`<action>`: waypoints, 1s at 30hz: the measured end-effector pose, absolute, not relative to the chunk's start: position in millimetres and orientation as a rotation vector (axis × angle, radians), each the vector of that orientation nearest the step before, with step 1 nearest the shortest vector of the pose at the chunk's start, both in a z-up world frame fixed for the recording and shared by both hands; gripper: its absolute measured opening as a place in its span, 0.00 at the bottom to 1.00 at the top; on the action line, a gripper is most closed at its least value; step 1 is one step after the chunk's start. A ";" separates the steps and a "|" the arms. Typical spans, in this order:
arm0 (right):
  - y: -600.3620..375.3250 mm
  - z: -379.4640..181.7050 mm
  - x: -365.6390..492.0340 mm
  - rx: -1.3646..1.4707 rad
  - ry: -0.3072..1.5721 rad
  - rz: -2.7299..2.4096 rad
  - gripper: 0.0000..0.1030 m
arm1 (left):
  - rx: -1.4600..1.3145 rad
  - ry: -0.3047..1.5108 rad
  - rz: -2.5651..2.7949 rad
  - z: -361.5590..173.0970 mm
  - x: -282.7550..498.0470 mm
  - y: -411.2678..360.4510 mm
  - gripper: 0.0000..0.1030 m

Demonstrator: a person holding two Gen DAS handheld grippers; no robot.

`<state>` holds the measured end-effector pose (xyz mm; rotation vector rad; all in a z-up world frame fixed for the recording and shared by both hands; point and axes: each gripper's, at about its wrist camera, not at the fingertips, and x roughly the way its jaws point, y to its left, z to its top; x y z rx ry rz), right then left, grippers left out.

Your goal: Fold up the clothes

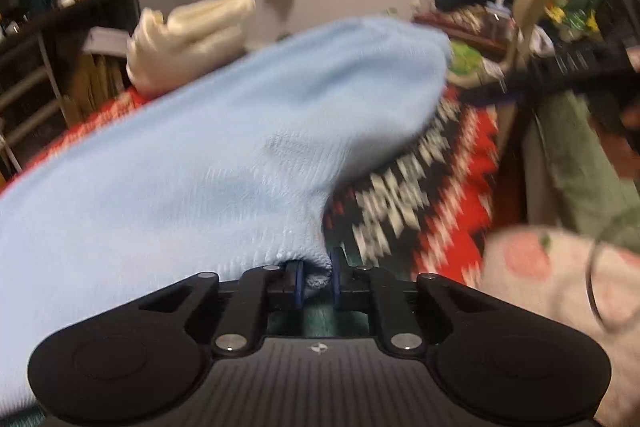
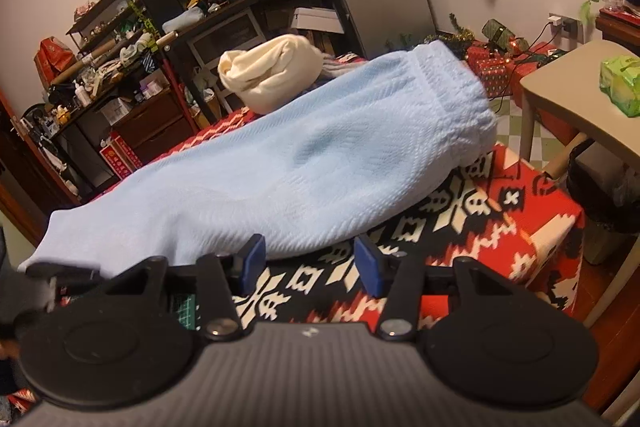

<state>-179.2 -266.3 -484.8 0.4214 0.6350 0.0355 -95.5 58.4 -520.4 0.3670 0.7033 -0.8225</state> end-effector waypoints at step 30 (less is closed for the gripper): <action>-388.3 -532.5 -117.5 0.902 0.623 -0.203 0.32 | -0.084 0.920 -0.785 -520.8 -86.8 86.7 0.09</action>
